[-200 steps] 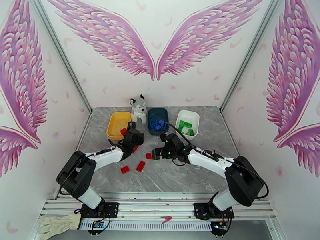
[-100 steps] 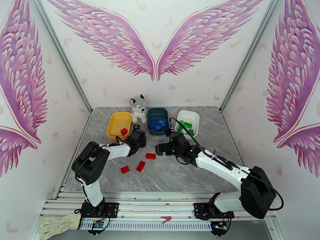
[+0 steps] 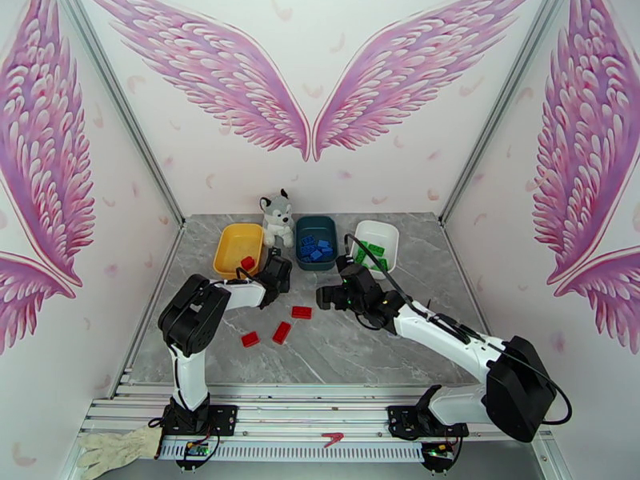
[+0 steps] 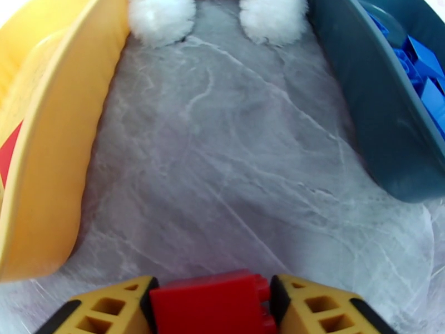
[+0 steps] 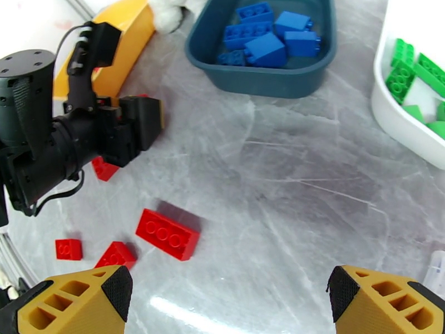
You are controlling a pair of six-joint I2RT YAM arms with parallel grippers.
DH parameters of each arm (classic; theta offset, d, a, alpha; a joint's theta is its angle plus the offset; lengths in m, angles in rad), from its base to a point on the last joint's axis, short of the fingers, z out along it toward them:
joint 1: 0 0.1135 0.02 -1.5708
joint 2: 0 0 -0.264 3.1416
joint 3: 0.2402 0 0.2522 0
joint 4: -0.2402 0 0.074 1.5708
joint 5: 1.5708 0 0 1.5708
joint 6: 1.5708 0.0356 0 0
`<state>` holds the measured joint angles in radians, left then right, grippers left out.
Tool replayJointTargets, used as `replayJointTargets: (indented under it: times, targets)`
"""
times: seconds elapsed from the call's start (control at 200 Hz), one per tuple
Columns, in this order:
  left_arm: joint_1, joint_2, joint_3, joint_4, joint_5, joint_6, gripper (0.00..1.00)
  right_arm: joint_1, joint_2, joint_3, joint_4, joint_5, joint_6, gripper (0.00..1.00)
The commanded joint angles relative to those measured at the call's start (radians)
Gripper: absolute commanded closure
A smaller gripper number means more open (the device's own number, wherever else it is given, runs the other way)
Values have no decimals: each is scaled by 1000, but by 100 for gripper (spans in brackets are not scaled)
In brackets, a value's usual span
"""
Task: Sort the legos into containers by color
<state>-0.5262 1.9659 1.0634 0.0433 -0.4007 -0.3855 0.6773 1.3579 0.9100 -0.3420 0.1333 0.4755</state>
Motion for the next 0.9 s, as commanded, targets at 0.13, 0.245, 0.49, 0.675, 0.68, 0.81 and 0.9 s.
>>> replayJointTargets:
  times: [0.13,0.245,0.49,0.675,0.68,0.81,0.9]
  targets:
    - [-7,-5,26,-7,4,13,61,7,-4,62,-97,135,79,1]
    - [-23,-59,-4,11,8,14,64,7,-67,-19,9,139,93,1]
    - [-25,-221,-81,37,11,8,65,8,-195,-88,98,-26,-56,1]
    - [34,-309,-113,48,-7,8,65,8,-189,-95,130,-177,-107,1]
    - [37,-311,-114,48,-7,7,65,8,-188,-94,131,-178,-107,1]
    - [117,-334,-124,70,10,-14,65,9,-159,-84,143,-243,-108,1]
    - [172,-337,-116,80,22,-27,65,11,-127,-76,162,-293,-99,4]
